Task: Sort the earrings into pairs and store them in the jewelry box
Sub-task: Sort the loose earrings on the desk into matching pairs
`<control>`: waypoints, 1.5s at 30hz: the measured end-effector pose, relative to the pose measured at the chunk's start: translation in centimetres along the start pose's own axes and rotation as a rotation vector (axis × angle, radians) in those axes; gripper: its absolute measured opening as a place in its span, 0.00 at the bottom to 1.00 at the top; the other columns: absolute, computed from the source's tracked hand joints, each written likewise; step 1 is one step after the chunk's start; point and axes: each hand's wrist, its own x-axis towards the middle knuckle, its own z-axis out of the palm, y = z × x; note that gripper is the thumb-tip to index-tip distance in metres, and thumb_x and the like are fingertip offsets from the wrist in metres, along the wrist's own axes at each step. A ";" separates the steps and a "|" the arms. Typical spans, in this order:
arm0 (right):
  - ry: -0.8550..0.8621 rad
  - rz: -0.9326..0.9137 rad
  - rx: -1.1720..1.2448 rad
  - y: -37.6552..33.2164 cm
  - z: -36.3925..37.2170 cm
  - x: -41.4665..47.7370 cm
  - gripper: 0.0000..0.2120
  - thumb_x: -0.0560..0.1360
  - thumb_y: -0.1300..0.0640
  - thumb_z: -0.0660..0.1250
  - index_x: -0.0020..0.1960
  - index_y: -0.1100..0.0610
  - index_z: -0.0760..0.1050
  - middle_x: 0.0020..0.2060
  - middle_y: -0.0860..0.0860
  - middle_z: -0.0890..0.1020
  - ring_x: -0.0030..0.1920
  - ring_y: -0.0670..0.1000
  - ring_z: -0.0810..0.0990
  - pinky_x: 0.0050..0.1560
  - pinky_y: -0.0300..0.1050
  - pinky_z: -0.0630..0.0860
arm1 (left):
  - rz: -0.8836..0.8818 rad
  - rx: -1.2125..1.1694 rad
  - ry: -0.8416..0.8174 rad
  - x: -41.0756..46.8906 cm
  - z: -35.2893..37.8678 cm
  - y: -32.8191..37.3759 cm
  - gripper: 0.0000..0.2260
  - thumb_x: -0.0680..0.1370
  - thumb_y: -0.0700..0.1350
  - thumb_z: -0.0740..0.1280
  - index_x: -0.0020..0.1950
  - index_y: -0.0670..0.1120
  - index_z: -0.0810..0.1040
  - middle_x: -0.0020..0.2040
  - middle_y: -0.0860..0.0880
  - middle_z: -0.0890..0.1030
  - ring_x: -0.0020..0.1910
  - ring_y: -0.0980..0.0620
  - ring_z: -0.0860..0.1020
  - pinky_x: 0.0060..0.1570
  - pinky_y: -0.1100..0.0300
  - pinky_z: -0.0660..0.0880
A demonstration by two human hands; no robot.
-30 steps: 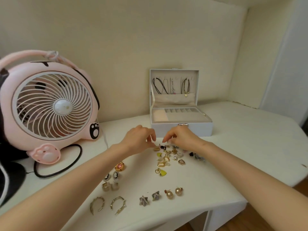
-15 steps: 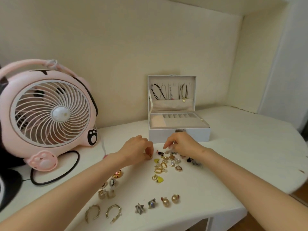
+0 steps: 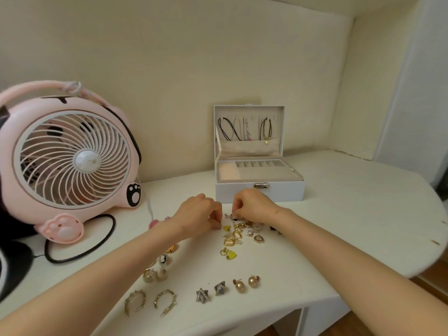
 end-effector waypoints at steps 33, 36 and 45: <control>-0.130 -0.091 0.037 1.9 -2.8 -4.3 0.04 0.69 0.54 0.73 0.44 0.48 0.82 0.42 0.45 0.80 0.40 0.44 0.75 0.44 0.40 0.72 | -0.004 -0.191 0.030 2.6 1.7 2.0 0.04 0.76 0.43 0.65 0.49 0.46 0.78 0.50 0.48 0.78 0.49 0.51 0.77 0.49 0.58 0.74; -0.110 -0.070 -0.024 1.5 -2.1 -4.2 0.04 0.68 0.52 0.74 0.42 0.48 0.80 0.41 0.44 0.80 0.44 0.45 0.76 0.42 0.40 0.71 | -0.003 -0.198 0.078 2.2 1.5 2.1 0.05 0.77 0.43 0.64 0.51 0.46 0.77 0.52 0.49 0.76 0.51 0.51 0.77 0.48 0.59 0.72; -0.093 -0.065 0.042 1.5 -2.2 -4.1 0.03 0.69 0.55 0.74 0.40 0.52 0.80 0.40 0.45 0.81 0.40 0.42 0.75 0.41 0.37 0.71 | 0.028 -0.210 0.187 0.1 -0.9 1.5 0.02 0.76 0.45 0.66 0.46 0.48 0.74 0.43 0.54 0.75 0.41 0.54 0.73 0.40 0.63 0.68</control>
